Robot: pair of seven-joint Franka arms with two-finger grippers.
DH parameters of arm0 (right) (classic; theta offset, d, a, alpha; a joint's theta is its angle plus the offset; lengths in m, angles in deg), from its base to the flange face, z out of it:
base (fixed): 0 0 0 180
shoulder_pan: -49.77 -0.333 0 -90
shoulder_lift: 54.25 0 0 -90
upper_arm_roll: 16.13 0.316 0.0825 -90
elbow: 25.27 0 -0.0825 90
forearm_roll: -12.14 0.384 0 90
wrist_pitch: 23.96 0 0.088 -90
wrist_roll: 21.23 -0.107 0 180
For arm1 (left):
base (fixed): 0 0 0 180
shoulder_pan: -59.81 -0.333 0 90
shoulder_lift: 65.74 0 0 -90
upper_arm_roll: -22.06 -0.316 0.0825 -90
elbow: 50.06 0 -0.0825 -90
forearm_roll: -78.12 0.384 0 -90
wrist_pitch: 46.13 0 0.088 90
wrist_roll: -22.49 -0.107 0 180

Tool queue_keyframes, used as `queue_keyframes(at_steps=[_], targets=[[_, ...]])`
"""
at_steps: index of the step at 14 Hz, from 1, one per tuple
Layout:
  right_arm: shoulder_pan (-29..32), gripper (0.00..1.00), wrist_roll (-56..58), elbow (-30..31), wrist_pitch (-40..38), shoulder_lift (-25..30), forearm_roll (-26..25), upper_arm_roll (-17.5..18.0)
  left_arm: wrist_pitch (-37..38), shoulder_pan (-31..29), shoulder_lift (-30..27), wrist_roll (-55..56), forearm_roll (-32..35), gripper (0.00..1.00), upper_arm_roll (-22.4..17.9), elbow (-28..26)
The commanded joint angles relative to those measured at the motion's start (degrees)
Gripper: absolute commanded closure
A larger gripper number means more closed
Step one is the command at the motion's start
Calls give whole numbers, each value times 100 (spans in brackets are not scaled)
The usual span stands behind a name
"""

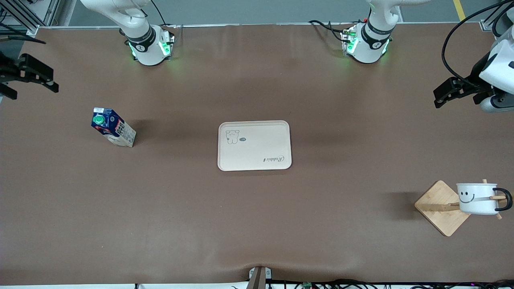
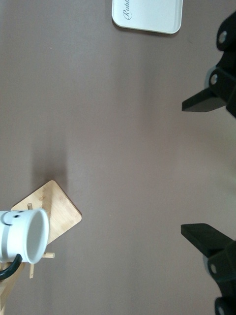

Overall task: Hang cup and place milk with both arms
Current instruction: 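Release the milk carton and raise the right gripper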

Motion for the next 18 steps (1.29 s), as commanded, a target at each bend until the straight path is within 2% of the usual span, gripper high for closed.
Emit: queue_keyframes(at_steps=[1, 9, 11, 13, 18], targets=[[167, 0, 95, 1922, 896, 1188, 63, -64, 49, 12, -90, 49, -58, 0, -36, -41], [274, 0, -44, 1935, 802, 1182, 28, -73, 207, 39, -126, 49, -111, 0, 17, -41], [336, 0, -666, 1926, 819, 1165, 28, -73, 269, 39, -134, 32, -102, 0, 17, -23], [327, 0, -748, 1909, 793, 1156, 19, -56, 269, 47, -195, 14, -102, 0, 17, -32], [362, 0, -739, 1373, 661, 945, 19, -56, 374, 48, -327, -21, -111, 0, 175, -102]])
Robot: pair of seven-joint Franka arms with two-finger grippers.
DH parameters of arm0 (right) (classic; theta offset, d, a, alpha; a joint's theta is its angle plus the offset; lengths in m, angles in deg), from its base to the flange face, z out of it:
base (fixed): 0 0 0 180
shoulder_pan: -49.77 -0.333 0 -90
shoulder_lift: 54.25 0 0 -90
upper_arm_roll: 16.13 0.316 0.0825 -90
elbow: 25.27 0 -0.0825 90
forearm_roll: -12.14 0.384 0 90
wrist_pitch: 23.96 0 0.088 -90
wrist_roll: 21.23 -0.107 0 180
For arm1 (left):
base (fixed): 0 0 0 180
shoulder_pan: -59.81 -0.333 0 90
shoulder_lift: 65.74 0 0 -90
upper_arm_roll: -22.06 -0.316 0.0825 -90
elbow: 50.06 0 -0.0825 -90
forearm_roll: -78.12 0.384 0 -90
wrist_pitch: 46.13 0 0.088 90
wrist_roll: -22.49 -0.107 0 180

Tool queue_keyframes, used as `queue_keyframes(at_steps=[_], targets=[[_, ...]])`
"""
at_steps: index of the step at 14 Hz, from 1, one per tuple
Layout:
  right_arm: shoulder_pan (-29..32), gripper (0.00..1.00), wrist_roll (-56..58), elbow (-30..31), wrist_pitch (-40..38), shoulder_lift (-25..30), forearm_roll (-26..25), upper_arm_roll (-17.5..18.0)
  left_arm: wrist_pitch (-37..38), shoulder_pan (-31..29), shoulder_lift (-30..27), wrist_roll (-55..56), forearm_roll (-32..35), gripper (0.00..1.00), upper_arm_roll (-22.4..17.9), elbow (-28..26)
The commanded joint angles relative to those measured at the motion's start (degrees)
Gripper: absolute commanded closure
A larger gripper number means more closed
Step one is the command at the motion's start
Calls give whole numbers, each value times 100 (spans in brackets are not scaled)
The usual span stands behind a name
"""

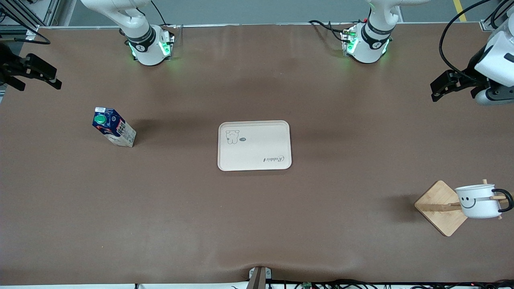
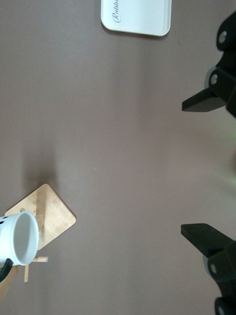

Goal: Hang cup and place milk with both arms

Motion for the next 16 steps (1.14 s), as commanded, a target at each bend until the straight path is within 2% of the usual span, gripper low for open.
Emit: queue_keyframes(at_steps=[1, 4, 16], targets=[[106, 0, -135, -229, -203, -89, 21, 53, 137, 6, -201, 18, -110, 0, 57, -101], [106, 0, -127, -255, -318, -89, 21, 53, 234, -38, -210, 36, -504, 0, 14, -84], [115, 0, -109, -264, -274, -89, -14, 44, 251, -29, -157, -43, -436, 0, -13, 57]])
